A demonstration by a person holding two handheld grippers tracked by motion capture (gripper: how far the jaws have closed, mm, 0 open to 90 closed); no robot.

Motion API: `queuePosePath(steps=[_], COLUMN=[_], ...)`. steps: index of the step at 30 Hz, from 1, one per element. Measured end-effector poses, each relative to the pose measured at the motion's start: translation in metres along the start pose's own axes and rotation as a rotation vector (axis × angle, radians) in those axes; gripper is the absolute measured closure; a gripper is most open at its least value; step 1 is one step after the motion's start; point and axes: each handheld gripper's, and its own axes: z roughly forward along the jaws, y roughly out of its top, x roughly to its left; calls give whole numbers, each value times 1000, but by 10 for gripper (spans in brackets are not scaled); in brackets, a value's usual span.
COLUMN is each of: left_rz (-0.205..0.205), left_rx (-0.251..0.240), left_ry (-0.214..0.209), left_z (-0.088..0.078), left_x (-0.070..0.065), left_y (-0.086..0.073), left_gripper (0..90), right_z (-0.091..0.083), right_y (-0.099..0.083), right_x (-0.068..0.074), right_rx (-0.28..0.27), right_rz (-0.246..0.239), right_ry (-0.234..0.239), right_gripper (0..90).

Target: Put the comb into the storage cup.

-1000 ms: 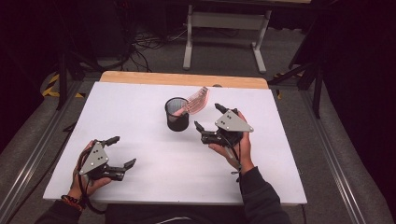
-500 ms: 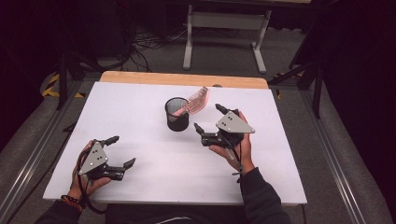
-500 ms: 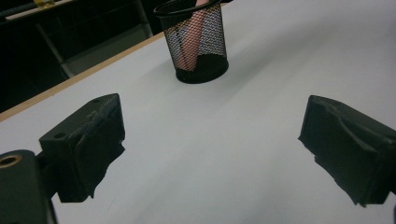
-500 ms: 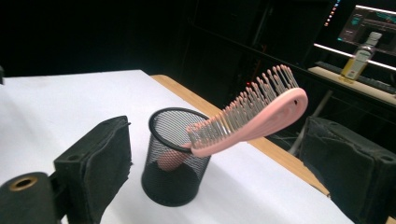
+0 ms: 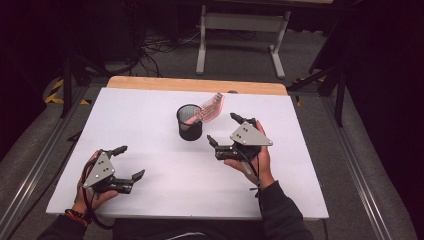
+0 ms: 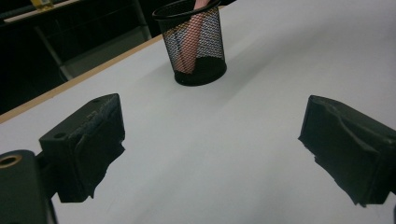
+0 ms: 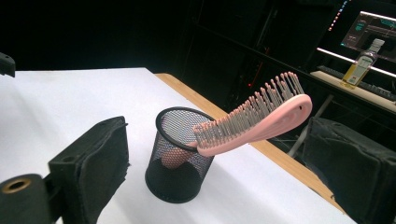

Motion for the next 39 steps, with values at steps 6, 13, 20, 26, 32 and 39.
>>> queuePosePath(steps=[6, 13, 20, 26, 32, 39], left_rz=[5, 0, 0, 1, -1, -2], left_rx=[3, -2, -4, -4, -9, -9], left_ry=[-4, -7, -3, -5, 0, -4], left_z=[1, 0, 0, 0, -1, -1], left_x=[0, 0, 0, -1, 0, 0], left_y=[0, 0, 0, 0, 1, 1], left_gripper=[76, 75, 73, 74, 73, 73], right_z=[-5, -10, -16, -21, -27, -33], right_y=[-2, -2, -3, -5, -11, -16], right_x=[-3, -4, -4, -4, -6, -4], right_rx=[6, 12, 8, 24, 21, 34], right_rz=[7, -5, 1, -16, -17, -43], right_ry=[0, -4, 16, 12, 5, -6], right_gripper=[59, 56, 54, 51, 42, 29])
